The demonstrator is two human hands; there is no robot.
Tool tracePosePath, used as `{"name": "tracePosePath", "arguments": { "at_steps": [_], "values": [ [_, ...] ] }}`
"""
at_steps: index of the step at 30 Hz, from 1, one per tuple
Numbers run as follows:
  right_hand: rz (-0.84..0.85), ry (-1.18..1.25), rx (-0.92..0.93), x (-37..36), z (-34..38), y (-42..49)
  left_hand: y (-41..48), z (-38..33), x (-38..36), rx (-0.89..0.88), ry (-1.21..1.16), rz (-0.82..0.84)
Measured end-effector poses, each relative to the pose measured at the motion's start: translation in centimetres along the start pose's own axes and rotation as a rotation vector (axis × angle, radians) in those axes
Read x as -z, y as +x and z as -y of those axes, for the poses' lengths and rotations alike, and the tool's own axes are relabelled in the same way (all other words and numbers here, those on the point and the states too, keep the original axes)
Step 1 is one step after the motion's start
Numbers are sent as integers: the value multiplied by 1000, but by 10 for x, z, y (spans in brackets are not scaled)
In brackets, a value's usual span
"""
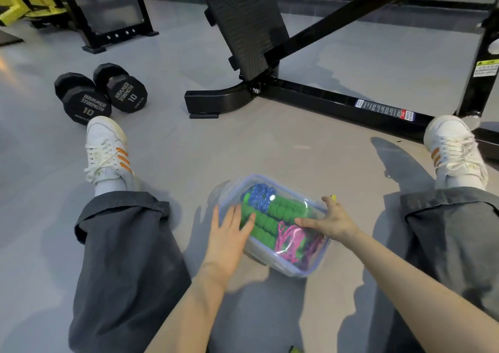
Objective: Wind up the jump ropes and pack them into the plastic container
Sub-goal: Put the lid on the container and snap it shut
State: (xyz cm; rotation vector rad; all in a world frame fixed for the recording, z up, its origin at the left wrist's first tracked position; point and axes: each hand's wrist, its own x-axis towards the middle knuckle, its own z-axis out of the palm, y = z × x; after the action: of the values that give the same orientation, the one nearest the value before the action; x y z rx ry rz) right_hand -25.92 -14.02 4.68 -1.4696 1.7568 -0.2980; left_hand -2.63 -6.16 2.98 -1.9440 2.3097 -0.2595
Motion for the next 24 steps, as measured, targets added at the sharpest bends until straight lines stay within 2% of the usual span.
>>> {"name": "tracePosePath", "arguments": {
  "at_steps": [2, 4, 8, 10, 12, 13, 14, 16, 18, 19, 21, 24],
  "values": [
    [-51, 43, -77, -8, -3, -16, 12, -9, 14, 25, 43, 81],
    [-78, 101, -125, -19, -6, -31, 15, -20, 26, 21, -34, 94],
    [-140, 131, -163, -42, -6, -55, -16, -43, 18, -28, -370, -130],
    [-170, 138, -168, -52, -6, -65, -39, -47, 14, -72, -492, -50],
    [-175, 115, -153, -58, -5, -74, -58, -45, 4, -92, -470, 63],
    [-172, 52, -142, -60, -5, -79, -65, -43, 2, -108, -435, 141],
    [-179, -50, -122, -61, -5, -84, -67, -41, 0, -134, -419, 149],
    [-229, -301, -13, -61, -8, -93, -67, -38, 6, -141, -402, 148],
    [-252, -459, 224, -60, -19, -97, -63, -37, 1, -129, -344, 128],
    [-204, -484, 361, -57, -28, -95, -62, -36, -2, -127, -300, 79],
    [-94, -523, 586, -46, -49, -87, -64, -36, -8, -92, -326, 146],
    [-91, -697, 782, -31, -69, -72, -61, -38, -17, -117, -356, 120]
  ]
}}
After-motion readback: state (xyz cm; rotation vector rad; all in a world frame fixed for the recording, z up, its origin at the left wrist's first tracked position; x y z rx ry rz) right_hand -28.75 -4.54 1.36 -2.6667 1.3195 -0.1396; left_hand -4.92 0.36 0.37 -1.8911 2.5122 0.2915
